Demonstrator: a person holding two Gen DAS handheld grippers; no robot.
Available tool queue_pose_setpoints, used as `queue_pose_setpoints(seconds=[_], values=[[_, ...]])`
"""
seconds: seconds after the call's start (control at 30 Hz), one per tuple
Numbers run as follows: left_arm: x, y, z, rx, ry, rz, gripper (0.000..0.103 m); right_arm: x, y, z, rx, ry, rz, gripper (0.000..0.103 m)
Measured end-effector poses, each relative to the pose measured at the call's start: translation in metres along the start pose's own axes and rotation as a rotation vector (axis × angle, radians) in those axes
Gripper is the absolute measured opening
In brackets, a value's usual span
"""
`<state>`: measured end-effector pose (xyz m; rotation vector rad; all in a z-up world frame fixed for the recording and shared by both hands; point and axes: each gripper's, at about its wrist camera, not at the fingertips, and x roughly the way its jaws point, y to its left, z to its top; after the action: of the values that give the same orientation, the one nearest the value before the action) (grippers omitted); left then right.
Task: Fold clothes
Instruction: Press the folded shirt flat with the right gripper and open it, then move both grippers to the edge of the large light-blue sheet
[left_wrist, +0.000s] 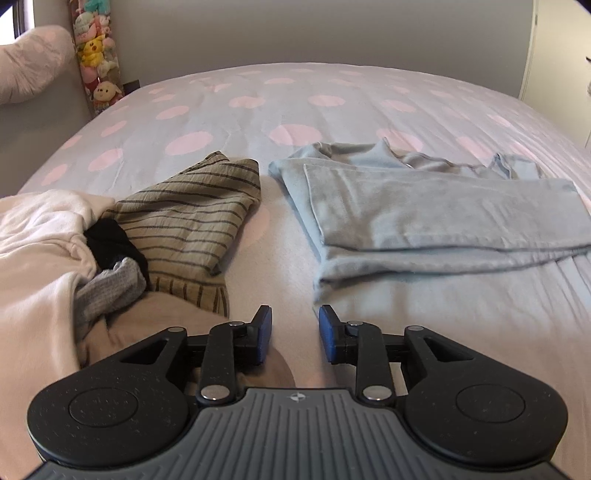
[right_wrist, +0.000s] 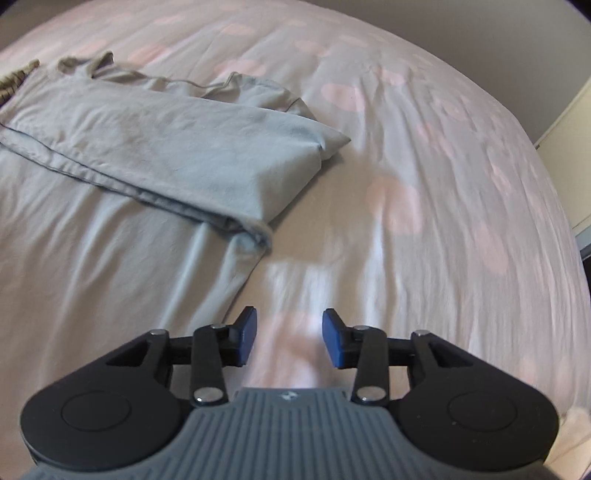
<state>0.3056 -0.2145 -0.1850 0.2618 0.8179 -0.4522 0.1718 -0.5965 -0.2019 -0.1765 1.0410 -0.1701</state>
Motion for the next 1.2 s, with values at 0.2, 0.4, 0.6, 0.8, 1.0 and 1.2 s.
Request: queue_pose_setpoints(seconds=[0.2, 0.4, 0.6, 0.8, 1.0, 1.2], values=[[-0.053, -0.021, -0.021, 0.007, -0.061, -0.003, 0.033, -0.027, 0.006, -0.051, 0.151, -0.028, -0.003, 0.065], [-0.099, -0.059, -0.057, 0.097, -0.109, 0.013, 0.044, -0.063, 0.016, -0.087, 0.344, -0.025, 0.150, 0.080], [-0.140, -0.114, -0.081, 0.338, -0.192, -0.006, 0.052, -0.091, 0.052, -0.119, 0.381, -0.052, 0.323, 0.081], [-0.164, -0.168, -0.111, 0.664, -0.240, -0.023, 0.053, -0.112, 0.080, -0.133, 0.234, -0.116, 0.360, 0.082], [-0.179, -0.217, -0.155, 1.050, -0.216, 0.029, 0.053, -0.117, 0.077, -0.140, 0.246, -0.156, 0.381, 0.082], [-0.193, -0.235, -0.185, 1.235, -0.114, -0.038, 0.054, -0.130, 0.050, -0.153, 0.401, -0.233, 0.404, 0.085]])
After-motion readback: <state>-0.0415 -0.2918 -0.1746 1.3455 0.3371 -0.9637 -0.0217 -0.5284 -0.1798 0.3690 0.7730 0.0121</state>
